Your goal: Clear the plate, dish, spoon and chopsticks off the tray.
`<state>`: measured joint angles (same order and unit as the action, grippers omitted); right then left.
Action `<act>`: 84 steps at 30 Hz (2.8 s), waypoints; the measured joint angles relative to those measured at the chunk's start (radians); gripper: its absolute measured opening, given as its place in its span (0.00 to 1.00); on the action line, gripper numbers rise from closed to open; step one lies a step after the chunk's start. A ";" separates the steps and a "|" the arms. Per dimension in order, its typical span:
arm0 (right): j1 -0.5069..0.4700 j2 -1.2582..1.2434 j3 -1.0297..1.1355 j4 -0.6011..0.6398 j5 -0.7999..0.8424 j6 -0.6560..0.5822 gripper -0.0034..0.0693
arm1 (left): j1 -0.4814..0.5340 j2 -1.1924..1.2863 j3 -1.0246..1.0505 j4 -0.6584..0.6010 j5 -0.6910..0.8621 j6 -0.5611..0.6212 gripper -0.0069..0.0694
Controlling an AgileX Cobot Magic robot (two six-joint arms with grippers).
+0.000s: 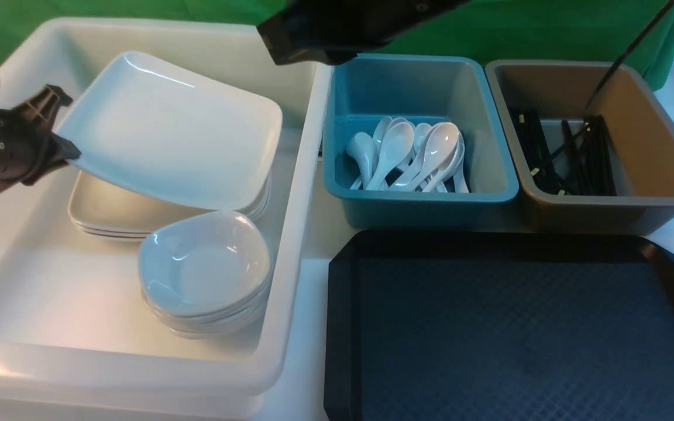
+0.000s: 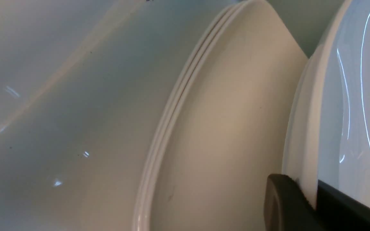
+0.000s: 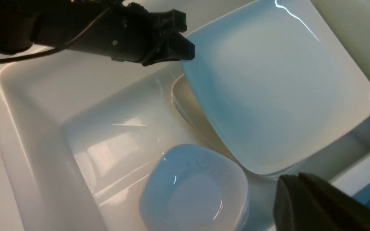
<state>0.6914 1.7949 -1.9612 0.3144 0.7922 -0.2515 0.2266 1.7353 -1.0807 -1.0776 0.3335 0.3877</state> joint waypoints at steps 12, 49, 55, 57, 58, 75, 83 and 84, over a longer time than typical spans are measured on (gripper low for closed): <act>0.000 0.000 0.000 0.000 0.014 0.009 0.09 | 0.000 0.000 0.000 0.378 0.027 -0.238 0.53; 0.000 -0.932 0.556 -0.661 -0.120 0.526 0.09 | -0.705 -0.951 0.147 0.673 0.265 -0.021 0.09; 0.000 -1.307 1.011 -0.715 -0.337 0.639 0.09 | -0.706 -1.153 0.383 0.677 0.172 -0.087 0.09; 0.000 -1.416 1.145 -0.719 -0.377 0.653 0.09 | -0.706 -1.201 0.460 0.677 0.170 -0.119 0.09; 0.000 -1.457 1.195 -0.720 -0.397 0.655 0.09 | -0.706 -1.225 0.489 0.677 0.167 -0.134 0.09; 0.000 -1.753 1.518 -0.722 -0.616 0.660 0.12 | -0.706 -1.311 0.809 0.666 -0.108 -0.290 0.09; 0.000 -1.753 1.518 -0.722 -0.605 0.661 0.15 | -0.706 -1.311 0.809 0.794 -0.134 -0.291 0.09; 0.000 -1.753 1.518 -0.722 -0.605 0.661 0.15 | -0.706 -1.311 0.809 0.806 -0.136 -0.291 0.09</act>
<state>0.6914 0.0423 -0.4436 -0.4074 0.1875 0.4096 -0.4799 0.4240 -0.2719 -0.2712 0.1979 0.0967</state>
